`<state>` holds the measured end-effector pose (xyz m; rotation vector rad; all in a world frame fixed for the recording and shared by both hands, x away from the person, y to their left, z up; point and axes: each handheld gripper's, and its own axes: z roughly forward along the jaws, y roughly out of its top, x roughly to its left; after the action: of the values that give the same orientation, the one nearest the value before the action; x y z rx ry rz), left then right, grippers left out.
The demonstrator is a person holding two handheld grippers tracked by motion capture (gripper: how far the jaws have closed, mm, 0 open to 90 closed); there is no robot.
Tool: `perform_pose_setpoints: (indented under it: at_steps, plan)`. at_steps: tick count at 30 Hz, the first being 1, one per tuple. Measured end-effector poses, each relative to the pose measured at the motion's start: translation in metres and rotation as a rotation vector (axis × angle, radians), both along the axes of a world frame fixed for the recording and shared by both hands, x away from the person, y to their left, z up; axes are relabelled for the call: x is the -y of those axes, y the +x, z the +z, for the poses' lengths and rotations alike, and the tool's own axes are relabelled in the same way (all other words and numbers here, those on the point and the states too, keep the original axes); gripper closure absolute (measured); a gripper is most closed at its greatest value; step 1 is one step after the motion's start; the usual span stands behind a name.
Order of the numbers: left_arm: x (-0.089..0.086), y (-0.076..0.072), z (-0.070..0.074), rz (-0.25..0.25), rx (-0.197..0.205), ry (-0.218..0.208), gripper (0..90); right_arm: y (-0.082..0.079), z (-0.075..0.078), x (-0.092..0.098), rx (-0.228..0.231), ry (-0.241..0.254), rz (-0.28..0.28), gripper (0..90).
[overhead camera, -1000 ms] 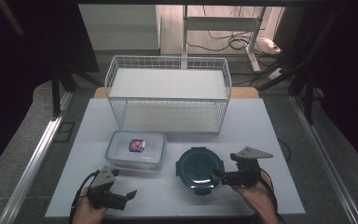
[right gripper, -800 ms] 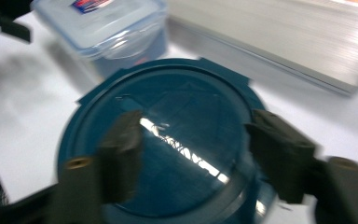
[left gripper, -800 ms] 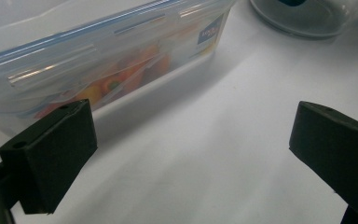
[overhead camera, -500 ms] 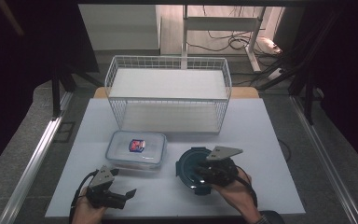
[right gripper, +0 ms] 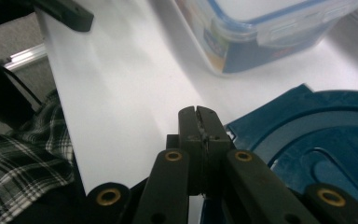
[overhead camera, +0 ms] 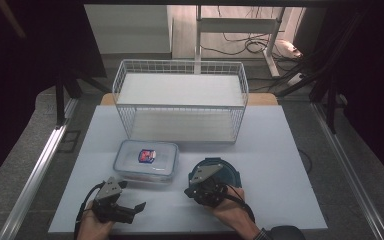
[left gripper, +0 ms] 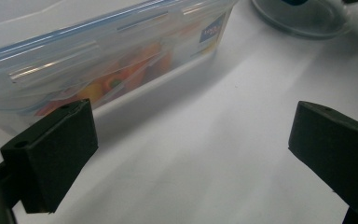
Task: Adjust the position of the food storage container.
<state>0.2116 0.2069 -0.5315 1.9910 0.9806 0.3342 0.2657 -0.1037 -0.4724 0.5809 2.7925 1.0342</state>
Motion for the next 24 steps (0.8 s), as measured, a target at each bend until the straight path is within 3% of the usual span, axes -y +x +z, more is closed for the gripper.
perform_pose_setpoints:
  at_steps: [1, 10, 20, 24]
  plan:
    - [0.000, 0.000, 0.000, -0.001, -0.001, -0.003, 0.8, 0.001, -0.002, 0.000, -0.016, 0.000, -0.002, 89.5]
    - [-0.001, 0.000, 0.000, -0.005, -0.005, -0.008, 0.8, 0.005, -0.001, 0.003, -0.015, -0.007, -0.039, 89.8]
    - [-0.002, -0.001, 0.001, -0.001, -0.007, -0.025, 1.3, 0.032, 0.001, 0.035, 0.006, -0.007, -0.159, 89.8]
    - [-0.002, -0.001, 0.002, 0.000, 0.003, -0.022, 1.6, 0.039, 0.003, 0.042, -0.046, 0.017, -0.171, 89.6]
